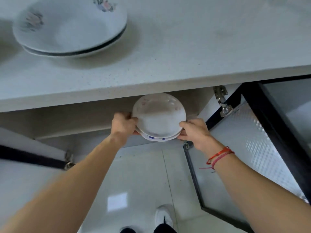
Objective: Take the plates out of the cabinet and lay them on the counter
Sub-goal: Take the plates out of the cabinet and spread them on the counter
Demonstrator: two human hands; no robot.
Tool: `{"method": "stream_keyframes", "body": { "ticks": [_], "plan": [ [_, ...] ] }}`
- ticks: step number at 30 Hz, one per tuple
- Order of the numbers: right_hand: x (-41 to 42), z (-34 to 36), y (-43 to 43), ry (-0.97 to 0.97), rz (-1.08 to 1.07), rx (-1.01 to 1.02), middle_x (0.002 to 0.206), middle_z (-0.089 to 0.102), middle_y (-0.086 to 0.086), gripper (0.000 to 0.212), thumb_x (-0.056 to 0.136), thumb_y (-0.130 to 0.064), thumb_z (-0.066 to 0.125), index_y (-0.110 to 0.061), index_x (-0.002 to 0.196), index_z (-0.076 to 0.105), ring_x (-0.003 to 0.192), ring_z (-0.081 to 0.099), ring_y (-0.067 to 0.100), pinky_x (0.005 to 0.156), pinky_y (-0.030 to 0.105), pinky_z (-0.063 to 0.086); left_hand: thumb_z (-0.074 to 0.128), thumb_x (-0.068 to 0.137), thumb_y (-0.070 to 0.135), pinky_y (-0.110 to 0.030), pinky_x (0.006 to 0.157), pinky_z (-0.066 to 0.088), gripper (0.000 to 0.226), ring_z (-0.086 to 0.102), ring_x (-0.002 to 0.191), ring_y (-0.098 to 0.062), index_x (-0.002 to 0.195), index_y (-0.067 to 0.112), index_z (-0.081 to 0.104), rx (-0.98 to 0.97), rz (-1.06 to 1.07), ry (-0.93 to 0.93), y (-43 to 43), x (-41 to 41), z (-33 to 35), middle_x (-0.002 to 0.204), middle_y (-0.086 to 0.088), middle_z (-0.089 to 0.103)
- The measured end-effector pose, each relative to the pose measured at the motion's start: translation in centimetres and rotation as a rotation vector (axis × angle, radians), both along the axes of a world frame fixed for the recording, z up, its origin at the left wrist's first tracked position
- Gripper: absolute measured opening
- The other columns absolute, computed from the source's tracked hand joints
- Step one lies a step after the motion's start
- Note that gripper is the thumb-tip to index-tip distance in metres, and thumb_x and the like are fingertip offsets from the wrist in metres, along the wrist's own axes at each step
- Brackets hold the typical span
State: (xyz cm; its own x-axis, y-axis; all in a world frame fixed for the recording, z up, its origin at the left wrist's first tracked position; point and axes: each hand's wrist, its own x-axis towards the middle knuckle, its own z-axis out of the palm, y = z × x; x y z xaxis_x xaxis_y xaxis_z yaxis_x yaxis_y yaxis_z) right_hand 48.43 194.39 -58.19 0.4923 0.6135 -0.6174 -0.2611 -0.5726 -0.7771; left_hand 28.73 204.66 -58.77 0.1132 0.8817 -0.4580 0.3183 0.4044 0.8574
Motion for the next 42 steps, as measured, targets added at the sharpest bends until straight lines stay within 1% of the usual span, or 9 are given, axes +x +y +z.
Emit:
{"method": "stream_keyframes", "body": {
  "ticks": [4, 6, 10, 17, 22, 29, 34, 37, 42],
  "plan": [
    [-1.3, 2.9, -3.4, -0.02, 0.021, -0.077, 0.1, 0.072, 0.02, 0.013, 0.086, 0.004, 0.06, 0.013, 0.092, 0.066, 0.083, 0.074, 0.031, 0.063, 0.035, 0.062, 0.049, 0.079, -0.009, -0.044, 0.057, 0.061, 0.02, 0.071, 0.067, -0.037, 0.081, -0.003, 0.069, -0.048, -0.008, 0.029, -3.6, -1.8, 3.5, 0.077, -0.019, 0.07],
    [-2.1, 4.8, -5.0, -0.007, 0.028, -0.108, 0.101, 0.072, 0.02, 0.011, 0.086, 0.004, 0.059, 0.009, 0.093, 0.067, 0.083, 0.075, 0.031, 0.067, 0.038, 0.063, 0.049, 0.079, -0.009, -0.039, 0.055, 0.061, 0.022, 0.07, 0.066, -0.034, 0.082, -0.003, 0.069, -0.06, -0.017, 0.038, -5.5, -2.6, 5.6, 0.075, -0.016, 0.069],
    [-4.1, 9.6, -8.1, 0.02, 0.04, -0.131, 0.098, 0.073, 0.019, 0.011, 0.086, 0.006, 0.056, 0.003, 0.082, 0.067, 0.084, 0.074, 0.031, 0.066, 0.037, 0.063, 0.05, 0.08, -0.008, -0.041, 0.058, 0.062, 0.022, 0.067, 0.067, -0.027, 0.087, -0.002, 0.07, -0.098, -0.024, 0.052, -8.6, -4.8, 9.8, 0.076, -0.012, 0.069],
    [-6.3, 17.2, -11.6, 0.054, 0.076, -0.154, 0.098, 0.074, 0.018, 0.016, 0.086, 0.006, 0.055, 0.005, 0.092, 0.07, 0.085, 0.074, 0.031, 0.073, 0.043, 0.063, 0.05, 0.081, -0.009, -0.04, 0.057, 0.061, 0.022, 0.07, 0.075, -0.028, 0.089, -0.003, 0.07, -0.106, -0.026, 0.071, -12.5, -7.5, 18.2, 0.084, -0.017, 0.071],
    [-6.9, 22.0, -12.6, 0.041, 0.104, -0.135, 0.097, 0.073, 0.018, 0.015, 0.087, 0.006, 0.055, 0.003, 0.091, 0.069, 0.083, 0.074, 0.029, 0.07, 0.04, 0.063, 0.051, 0.084, -0.008, -0.04, 0.06, 0.062, 0.028, 0.071, 0.077, -0.023, 0.083, 0.012, 0.07, -0.102, -0.02, 0.037, -13.9, -8.4, 23.0, 0.084, -0.009, 0.073],
    [-6.4, 27.1, -12.0, -0.003, 0.097, -0.068, 0.096, 0.074, 0.016, 0.019, 0.087, 0.006, 0.056, -0.005, 0.09, 0.071, 0.085, 0.073, 0.03, 0.066, 0.036, 0.063, 0.052, 0.085, -0.006, -0.045, 0.064, 0.062, 0.023, 0.07, 0.083, -0.025, 0.092, 0.006, 0.07, -0.073, 0.019, -0.007, -13.7, -8.0, 27.4, 0.089, -0.009, 0.073],
    [-5.1, 29.7, -10.4, -0.034, 0.115, -0.023, 0.095, 0.073, 0.01, 0.021, 0.089, 0.006, 0.056, -0.01, 0.09, 0.069, 0.084, 0.073, 0.024, 0.06, 0.029, 0.061, 0.053, 0.084, -0.005, -0.043, 0.062, 0.062, 0.028, 0.07, 0.084, -0.026, 0.084, 0.018, 0.07, -0.028, 0.011, -0.035, -12.1, -6.6, 29.6, 0.09, -0.008, 0.073],
    [-3.9, 30.6, -9.1, -0.051, 0.106, -0.007, 0.094, 0.073, 0.01, 0.02, 0.089, 0.007, 0.055, -0.005, 0.097, 0.069, 0.083, 0.072, 0.023, 0.062, 0.031, 0.062, 0.053, 0.085, -0.004, -0.043, 0.063, 0.062, 0.03, 0.071, 0.083, -0.028, 0.079, 0.021, 0.069, -0.006, 0.003, -0.045, -10.7, -5.4, 30.5, 0.089, -0.009, 0.073],
    [-1.4, 30.9, -6.3, -0.082, 0.077, 0.004, 0.092, 0.074, 0.013, 0.018, 0.088, 0.006, 0.057, 0.001, 0.098, 0.071, 0.086, 0.074, 0.029, 0.067, 0.037, 0.063, 0.051, 0.085, -0.003, -0.044, 0.061, 0.062, 0.022, 0.071, 0.077, -0.033, 0.084, 0.01, 0.069, 0.018, -0.02, -0.041, -7.6, -2.8, 30.9, 0.083, -0.014, 0.072]
  ]
}}
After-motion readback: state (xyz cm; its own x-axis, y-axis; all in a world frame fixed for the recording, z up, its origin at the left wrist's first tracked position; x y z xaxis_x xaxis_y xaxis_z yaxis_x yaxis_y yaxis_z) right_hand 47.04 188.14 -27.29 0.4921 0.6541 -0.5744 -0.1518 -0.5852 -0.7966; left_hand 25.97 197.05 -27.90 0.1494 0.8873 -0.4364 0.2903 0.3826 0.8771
